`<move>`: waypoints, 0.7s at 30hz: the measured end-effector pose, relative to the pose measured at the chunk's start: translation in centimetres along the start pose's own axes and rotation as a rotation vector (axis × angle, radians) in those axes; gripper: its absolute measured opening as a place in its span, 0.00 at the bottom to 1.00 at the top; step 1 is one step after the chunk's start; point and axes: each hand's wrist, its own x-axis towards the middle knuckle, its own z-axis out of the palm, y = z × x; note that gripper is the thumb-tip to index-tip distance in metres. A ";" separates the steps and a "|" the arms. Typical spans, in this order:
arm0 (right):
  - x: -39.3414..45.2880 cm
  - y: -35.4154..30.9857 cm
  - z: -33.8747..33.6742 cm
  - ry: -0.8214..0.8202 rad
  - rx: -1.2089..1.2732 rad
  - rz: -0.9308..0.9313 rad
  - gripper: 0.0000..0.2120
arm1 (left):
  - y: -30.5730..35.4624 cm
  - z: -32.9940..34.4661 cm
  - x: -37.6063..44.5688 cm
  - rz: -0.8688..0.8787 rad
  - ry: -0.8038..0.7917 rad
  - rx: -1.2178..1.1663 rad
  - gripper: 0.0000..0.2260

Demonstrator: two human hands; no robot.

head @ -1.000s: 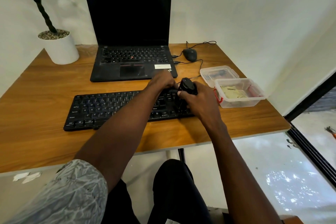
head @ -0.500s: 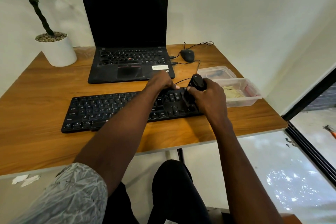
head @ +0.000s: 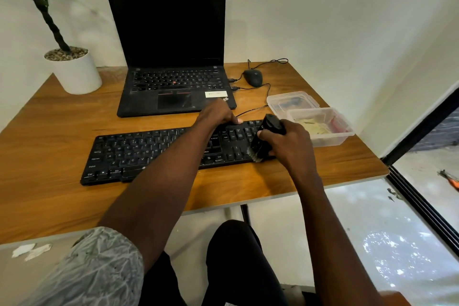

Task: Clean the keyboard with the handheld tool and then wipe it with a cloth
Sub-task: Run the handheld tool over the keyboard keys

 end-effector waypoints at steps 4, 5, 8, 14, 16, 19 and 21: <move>-1.5 -0.6 1.5 0.224 -0.177 -0.074 0.12 | 0.0 0.1 -0.1 0.000 0.013 0.007 0.27; -2.1 -1.0 2.3 0.198 -0.152 -0.112 0.12 | 0.0 0.1 -0.1 -0.001 0.019 0.013 0.25; -3.4 -1.4 3.9 0.034 -0.055 -0.189 0.11 | -0.2 0.1 0.0 0.002 0.034 0.023 0.17; -2.4 -1.3 1.4 0.176 -0.067 -0.108 0.11 | -0.2 -0.2 -0.3 -0.010 0.030 0.003 0.30; -3.3 -2.2 3.2 0.063 -0.028 -0.167 0.11 | -0.2 -0.3 -0.4 -0.010 0.031 0.014 0.25; -4.8 -3.1 5.7 -0.106 0.076 -0.200 0.13 | -0.2 -0.4 -0.7 -0.023 0.023 0.001 0.28; -4.8 -3.2 5.5 -0.077 0.084 -0.177 0.13 | -0.4 -0.6 -1.0 -0.006 0.038 0.016 0.27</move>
